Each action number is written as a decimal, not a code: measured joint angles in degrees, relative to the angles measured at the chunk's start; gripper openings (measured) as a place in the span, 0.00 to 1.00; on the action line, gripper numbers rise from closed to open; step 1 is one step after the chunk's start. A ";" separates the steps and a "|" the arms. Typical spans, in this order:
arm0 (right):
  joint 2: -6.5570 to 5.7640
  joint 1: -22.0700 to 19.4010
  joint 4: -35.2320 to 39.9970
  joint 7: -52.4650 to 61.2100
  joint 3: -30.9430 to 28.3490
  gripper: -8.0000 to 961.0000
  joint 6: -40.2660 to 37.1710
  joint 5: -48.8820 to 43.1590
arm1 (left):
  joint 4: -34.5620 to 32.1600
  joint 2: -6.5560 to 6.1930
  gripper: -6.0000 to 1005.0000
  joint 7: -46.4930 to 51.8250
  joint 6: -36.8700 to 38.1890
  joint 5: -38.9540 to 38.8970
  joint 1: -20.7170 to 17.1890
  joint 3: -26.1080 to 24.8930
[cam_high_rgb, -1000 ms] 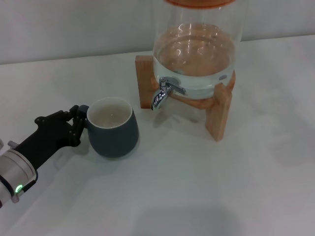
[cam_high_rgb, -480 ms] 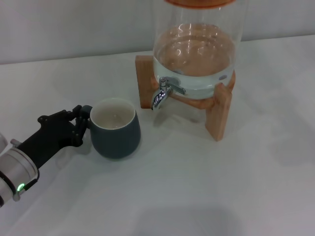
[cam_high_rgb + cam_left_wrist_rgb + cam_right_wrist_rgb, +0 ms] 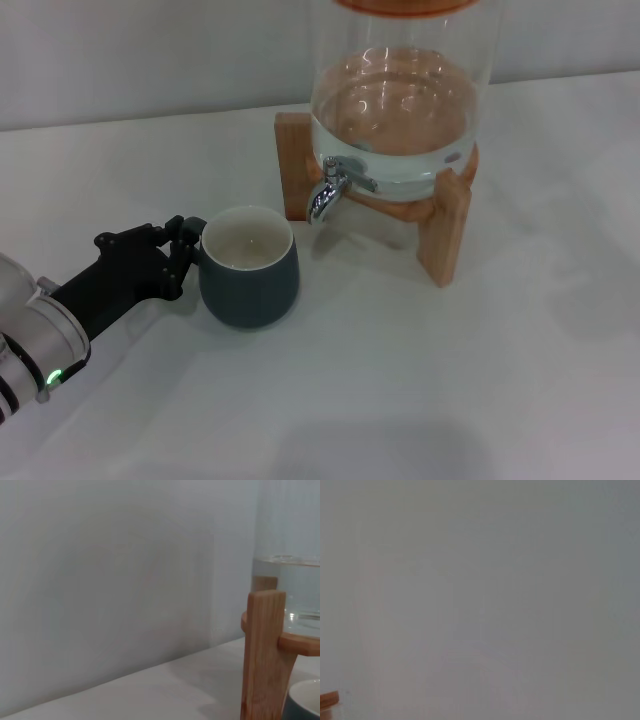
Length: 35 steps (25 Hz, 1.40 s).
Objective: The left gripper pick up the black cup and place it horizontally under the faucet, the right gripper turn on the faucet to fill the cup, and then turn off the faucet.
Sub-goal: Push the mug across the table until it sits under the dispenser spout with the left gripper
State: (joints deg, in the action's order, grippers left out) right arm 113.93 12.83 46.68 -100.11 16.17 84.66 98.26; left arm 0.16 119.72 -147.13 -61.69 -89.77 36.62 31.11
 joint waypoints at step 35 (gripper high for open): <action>0.15 0.12 -0.10 0.00 0.32 0.79 0.38 0.00 | 2.05 0.08 0.15 3.51 2.28 6.02 6.88 -0.09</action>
State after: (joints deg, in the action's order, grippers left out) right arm 114.08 12.94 46.58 -100.10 16.49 85.04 98.26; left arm 2.21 119.80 -143.62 -59.41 -83.75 43.50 31.03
